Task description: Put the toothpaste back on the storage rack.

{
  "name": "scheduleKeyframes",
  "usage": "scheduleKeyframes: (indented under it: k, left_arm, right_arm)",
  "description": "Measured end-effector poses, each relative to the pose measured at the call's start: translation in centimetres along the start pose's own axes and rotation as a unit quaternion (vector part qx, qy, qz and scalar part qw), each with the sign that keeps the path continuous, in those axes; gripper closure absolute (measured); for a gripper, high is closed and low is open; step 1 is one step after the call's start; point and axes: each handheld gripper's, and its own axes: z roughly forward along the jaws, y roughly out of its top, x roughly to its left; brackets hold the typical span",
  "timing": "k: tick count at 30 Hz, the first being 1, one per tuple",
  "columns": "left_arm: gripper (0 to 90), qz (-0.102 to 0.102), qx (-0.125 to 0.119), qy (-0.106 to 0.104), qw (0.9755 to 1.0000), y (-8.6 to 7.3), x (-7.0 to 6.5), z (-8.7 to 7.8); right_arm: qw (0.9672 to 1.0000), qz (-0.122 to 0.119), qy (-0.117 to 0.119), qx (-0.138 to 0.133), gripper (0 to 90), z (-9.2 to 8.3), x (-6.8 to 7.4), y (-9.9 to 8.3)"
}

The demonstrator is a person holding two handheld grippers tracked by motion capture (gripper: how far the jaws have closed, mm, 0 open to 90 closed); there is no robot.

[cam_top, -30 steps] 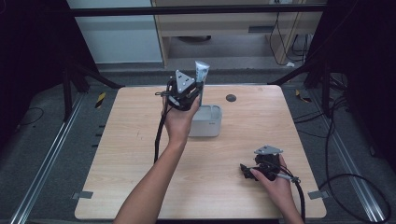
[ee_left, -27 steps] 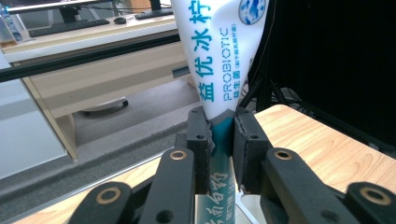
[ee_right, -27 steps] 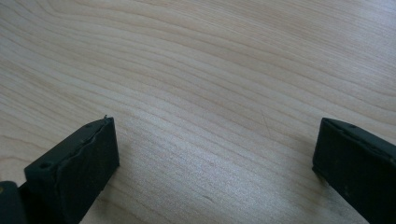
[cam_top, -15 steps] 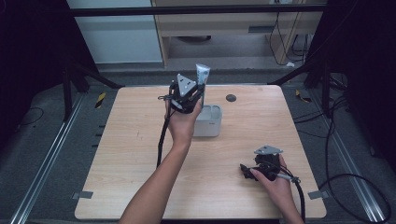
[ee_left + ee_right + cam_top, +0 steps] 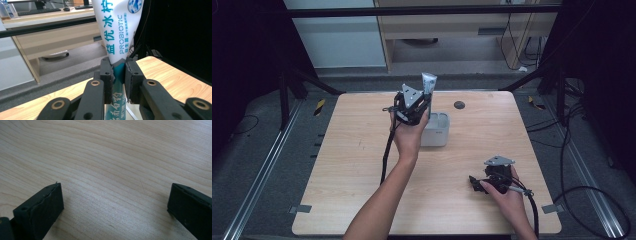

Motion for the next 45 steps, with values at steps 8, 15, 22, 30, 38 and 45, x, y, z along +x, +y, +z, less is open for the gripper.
scheduleKeyframes:
  k: [8,15,22,30,38,45]
  left_arm:
    - [78.2,-0.002,0.000,-0.004,1.0000,-0.5,0.0,0.2]
    - [78.2,-0.006,-0.002,-0.005,1.0000,-0.9,0.0,0.4]
    - [78.2,-0.007,-0.003,-0.005,1.0000,-1.3,0.0,0.4]
    - [78.2,-0.009,-0.003,-0.006,0.9999,-1.5,0.0,0.5]
    - [78.2,-0.008,0.000,-0.009,0.9999,-1.8,0.0,0.7]
    - [78.2,-0.010,0.006,-0.011,0.9999,-2.4,0.0,0.9]
  right_arm:
    - [1.0000,0.000,0.000,0.000,0.6,0.0,0.0,0.0]
    - [1.0000,-0.001,0.000,0.000,0.6,0.0,0.0,0.0]
    - [1.0000,0.000,0.001,-0.001,0.6,0.0,0.0,0.0]
    - [1.0000,0.000,0.001,-0.001,0.6,0.0,0.0,0.0]
    - [1.0000,0.000,0.001,-0.001,0.6,0.0,0.0,0.0]
    - [1.0000,0.000,0.001,-0.001,0.6,0.0,0.0,0.0]
